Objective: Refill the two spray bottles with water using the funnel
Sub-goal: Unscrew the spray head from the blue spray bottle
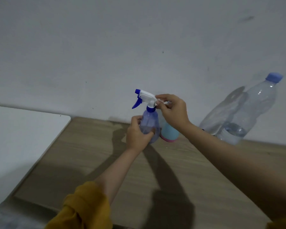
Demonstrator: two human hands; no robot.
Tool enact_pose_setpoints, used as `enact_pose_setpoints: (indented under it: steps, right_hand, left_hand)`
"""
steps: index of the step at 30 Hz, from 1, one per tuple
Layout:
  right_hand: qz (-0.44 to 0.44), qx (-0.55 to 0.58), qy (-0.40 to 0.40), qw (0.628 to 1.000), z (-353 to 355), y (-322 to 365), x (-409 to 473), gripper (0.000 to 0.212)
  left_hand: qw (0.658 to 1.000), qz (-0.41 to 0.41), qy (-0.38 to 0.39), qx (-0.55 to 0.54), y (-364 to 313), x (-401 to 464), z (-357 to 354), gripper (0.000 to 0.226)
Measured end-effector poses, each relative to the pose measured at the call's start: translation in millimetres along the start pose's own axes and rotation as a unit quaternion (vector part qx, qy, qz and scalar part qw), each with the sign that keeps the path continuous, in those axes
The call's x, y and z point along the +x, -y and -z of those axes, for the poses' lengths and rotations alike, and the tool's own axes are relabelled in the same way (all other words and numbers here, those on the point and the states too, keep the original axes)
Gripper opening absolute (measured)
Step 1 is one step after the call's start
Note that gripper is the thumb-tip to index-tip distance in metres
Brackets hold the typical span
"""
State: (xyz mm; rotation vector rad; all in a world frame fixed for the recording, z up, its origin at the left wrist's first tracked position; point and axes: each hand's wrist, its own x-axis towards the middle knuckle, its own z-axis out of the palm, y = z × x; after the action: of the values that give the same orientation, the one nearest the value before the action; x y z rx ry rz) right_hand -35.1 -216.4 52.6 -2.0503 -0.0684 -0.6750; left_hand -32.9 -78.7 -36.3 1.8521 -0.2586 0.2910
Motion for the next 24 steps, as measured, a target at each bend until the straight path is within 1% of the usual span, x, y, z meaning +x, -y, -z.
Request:
enact_pose_setpoints:
  steps: [4, 7, 10, 13, 18, 21, 24]
  right_hand:
    - [-0.021, 0.024, -0.024, 0.999, 37, 6, -44, 0.017]
    - [-0.029, 0.022, -0.032, 0.999, 65, 7, -76, 0.016]
    - [-0.035, 0.013, -0.038, 0.999, 93, 3, -106, 0.015]
    - [-0.038, 0.009, -0.052, 0.998, 113, -1, -130, 0.017]
    - [-0.055, 0.013, -0.061, 0.997, 128, -19, -159, 0.019]
    - [-0.056, 0.022, -0.061, 0.996, 128, -25, -170, 0.018]
    - [-0.080, 0.057, -0.080, 0.992, 122, -23, -179, 0.031]
  left_hand:
    - [1.000, -0.001, 0.026, -0.014, -16, -46, -9, 0.054]
    - [0.999, 0.009, 0.049, -0.017, -29, -79, -21, 0.054]
    - [0.998, 0.003, 0.065, -0.020, -41, -111, -34, 0.055]
    - [0.997, 0.005, 0.069, -0.020, -47, -136, -48, 0.053]
    - [0.995, 0.020, 0.092, -0.009, -46, -164, -68, 0.053]
    - [0.996, 0.026, 0.086, -0.021, -47, -175, -74, 0.053]
    - [0.996, 0.030, 0.078, -0.014, -46, -179, -78, 0.054]
